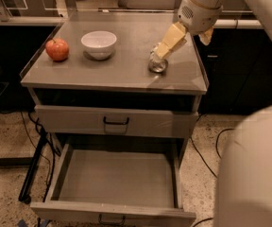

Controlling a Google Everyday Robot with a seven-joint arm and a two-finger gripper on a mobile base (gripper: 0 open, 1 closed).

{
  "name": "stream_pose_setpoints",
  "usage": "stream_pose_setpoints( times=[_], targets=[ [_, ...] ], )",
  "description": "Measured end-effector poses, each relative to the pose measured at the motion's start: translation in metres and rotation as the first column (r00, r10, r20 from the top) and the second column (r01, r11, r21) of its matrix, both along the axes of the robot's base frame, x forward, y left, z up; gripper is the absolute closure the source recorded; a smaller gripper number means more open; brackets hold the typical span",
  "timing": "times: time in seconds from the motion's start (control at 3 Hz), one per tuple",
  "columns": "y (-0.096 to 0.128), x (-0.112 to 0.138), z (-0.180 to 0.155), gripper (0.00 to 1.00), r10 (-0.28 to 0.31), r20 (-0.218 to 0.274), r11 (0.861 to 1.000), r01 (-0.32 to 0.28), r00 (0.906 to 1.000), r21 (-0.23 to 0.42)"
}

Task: Place 7up can into middle drawer

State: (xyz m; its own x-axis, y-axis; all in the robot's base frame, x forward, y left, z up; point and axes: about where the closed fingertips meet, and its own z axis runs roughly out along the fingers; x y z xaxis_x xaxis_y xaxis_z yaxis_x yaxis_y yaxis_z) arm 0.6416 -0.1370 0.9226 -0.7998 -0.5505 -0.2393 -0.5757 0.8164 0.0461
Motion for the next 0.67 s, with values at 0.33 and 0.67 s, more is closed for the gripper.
stream_pose_setpoints(
  times=[0.33,0.67],
  targets=[
    [0.0182,0.0336,-0.0063,0.00,-0.045,0.012,0.999,0.045,0.9989,0.002],
    [0.0210,0.0400,-0.0079,0.00,-0.048,0.029,0.999,0.048,0.9984,0.012]
  ],
)
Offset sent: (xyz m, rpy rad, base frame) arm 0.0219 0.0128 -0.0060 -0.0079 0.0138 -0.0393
